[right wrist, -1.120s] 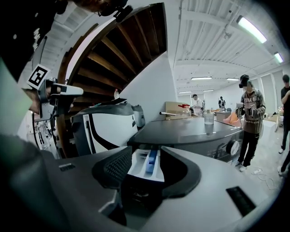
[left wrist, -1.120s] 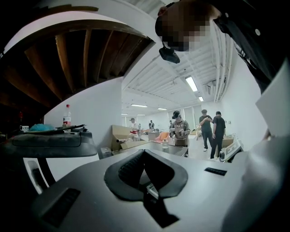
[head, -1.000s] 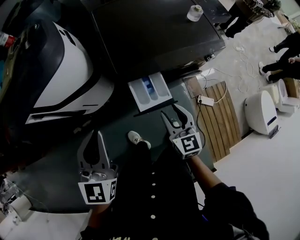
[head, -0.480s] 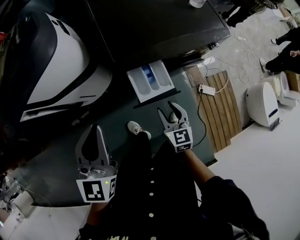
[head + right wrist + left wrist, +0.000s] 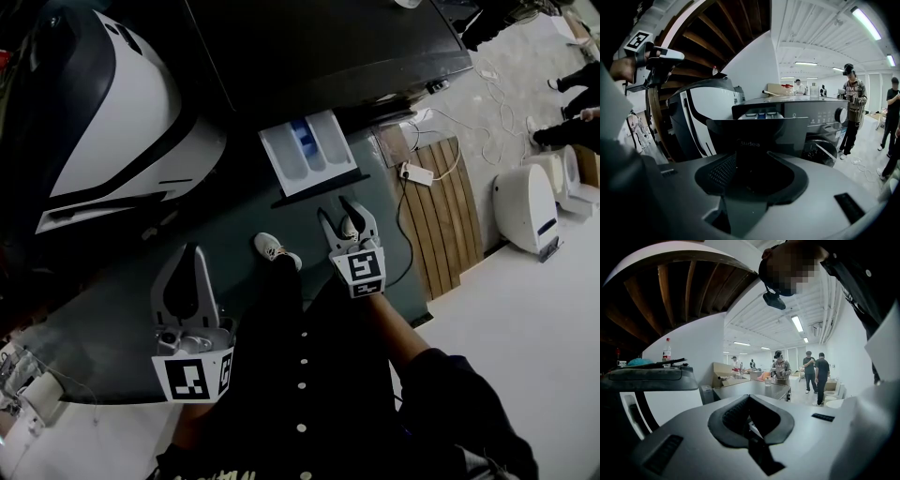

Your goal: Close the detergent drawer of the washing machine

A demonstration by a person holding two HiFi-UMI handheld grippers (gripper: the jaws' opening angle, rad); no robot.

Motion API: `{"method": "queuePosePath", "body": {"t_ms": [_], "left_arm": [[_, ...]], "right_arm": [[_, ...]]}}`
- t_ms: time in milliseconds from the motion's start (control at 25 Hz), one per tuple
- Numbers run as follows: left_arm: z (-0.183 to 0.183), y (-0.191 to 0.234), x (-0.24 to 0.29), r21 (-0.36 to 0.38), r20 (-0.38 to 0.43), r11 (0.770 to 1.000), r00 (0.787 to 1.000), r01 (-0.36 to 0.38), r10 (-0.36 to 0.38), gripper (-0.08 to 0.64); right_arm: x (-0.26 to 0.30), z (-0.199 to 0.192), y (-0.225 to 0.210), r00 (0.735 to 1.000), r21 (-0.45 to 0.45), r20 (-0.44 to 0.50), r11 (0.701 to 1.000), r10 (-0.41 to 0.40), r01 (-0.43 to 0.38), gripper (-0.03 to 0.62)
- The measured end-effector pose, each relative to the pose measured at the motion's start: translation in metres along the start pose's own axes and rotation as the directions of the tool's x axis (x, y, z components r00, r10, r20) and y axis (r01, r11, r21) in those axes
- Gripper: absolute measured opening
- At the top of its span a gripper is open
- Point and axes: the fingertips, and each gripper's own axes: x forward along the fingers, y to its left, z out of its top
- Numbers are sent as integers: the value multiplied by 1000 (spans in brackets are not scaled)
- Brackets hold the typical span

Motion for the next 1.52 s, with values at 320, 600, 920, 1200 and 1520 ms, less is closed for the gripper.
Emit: {"method": "queuePosePath", "body": {"t_ms": [320, 600, 920, 1200, 1520], "left_arm": [[-3, 1, -1, -12, -5, 1000, 1000, -3, 2, 15], [-2, 5, -2, -16, -4, 1000, 1000, -8, 8, 15], [-3, 3, 0, -21, -3, 1000, 1000, -3, 3, 15], [-4, 2, 2, -24, -7, 1000, 1000, -1, 1, 15], [-4, 6, 0, -25, -9, 1000, 1000, -13, 13, 15]], "right_arm": [[8, 4, -2, 1000, -6, 2, 1000, -4, 4, 192], [16, 9, -9, 999, 19, -3, 999, -49, 49, 196], [17, 11, -11, 998, 25, -8, 998, -56, 56, 190], [32, 20, -12, 999, 5, 1, 999, -53, 53, 196], [45, 31, -15, 998, -11, 7, 998, -55, 55, 195]]}}
